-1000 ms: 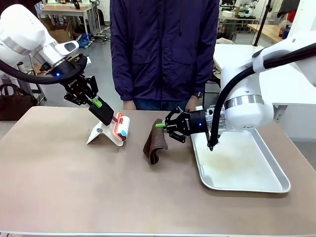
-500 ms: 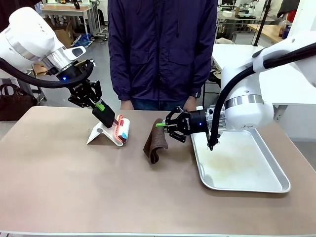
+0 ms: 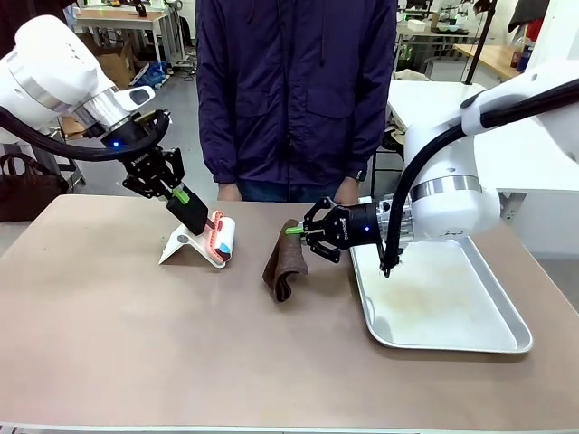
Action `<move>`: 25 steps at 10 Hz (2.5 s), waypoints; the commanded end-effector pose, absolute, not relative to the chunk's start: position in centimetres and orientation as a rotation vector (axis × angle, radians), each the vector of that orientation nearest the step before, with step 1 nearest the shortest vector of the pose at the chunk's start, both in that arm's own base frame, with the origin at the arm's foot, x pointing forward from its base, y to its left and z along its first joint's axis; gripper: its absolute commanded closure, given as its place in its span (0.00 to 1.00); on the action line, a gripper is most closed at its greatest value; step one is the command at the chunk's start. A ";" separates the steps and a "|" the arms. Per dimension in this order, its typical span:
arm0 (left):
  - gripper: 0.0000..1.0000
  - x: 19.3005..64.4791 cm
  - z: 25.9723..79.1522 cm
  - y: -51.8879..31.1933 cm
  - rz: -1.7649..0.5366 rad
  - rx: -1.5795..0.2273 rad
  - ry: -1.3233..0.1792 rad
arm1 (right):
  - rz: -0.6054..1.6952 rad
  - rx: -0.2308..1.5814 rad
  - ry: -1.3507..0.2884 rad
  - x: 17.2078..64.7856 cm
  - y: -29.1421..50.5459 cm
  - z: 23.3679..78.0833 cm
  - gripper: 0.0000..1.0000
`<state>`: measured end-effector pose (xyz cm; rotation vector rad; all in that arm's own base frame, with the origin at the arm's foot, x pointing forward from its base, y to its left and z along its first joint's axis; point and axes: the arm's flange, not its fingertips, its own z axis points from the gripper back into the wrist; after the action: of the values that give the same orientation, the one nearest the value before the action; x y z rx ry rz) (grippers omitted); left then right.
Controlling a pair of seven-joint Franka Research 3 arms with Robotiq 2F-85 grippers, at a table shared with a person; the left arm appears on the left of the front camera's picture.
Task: Clean the surface of the table.
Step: Return the Lint Roller and towel to their original positions.
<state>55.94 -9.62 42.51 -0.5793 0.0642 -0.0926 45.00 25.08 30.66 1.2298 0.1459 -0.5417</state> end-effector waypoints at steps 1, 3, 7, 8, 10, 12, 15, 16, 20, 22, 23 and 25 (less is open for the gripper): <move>0.78 56.5 42.3 -9.7 -0.067 -0.575 0.106 | -0.546 1.248 0.160 45.6 25.3 30.9 0.92; 0.78 56.8 41.7 -9.2 -0.051 -0.592 0.121 | -0.543 1.244 0.159 45.6 25.4 30.9 0.92; 0.78 56.7 40.8 -7.9 -0.045 -0.643 0.140 | -0.549 1.231 0.163 45.7 25.8 30.9 0.92; 0.78 56.6 40.5 -7.7 -0.044 -0.655 0.140 | -0.550 1.226 0.163 45.7 25.9 30.9 0.92; 0.78 56.4 39.9 -7.3 -0.032 -0.665 0.146 | -0.549 1.218 0.165 45.9 26.0 30.9 0.92; 0.78 56.2 39.9 -7.3 -0.025 -0.663 0.143 | -0.560 1.192 0.162 46.0 26.1 30.6 0.92; 0.20 56.0 39.9 -7.1 -0.032 -0.658 0.151 | -0.588 1.122 0.171 46.0 25.8 30.2 0.37; 0.00 55.9 40.1 -7.1 -0.035 -0.654 0.149 | -0.593 1.111 0.169 46.1 25.6 30.2 0.10; 0.00 55.6 40.9 -6.9 -0.043 -0.659 0.128 | -0.598 0.964 0.113 45.9 24.5 30.3 0.03; 0.00 54.7 41.6 -6.2 -0.053 -0.657 0.122 | -0.593 0.811 0.013 45.7 24.2 30.9 0.00; 0.00 53.8 42.3 -5.6 -0.056 -0.651 0.124 | -0.576 0.730 -0.044 45.4 23.8 31.6 0.00; 0.00 51.5 43.9 -4.2 -0.067 -0.638 0.142 | -0.517 0.641 -0.075 44.7 23.6 32.6 0.00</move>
<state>53.52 -5.08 43.37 -0.6475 0.1381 -0.0402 45.38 23.35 30.97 0.7163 -0.0787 -0.5135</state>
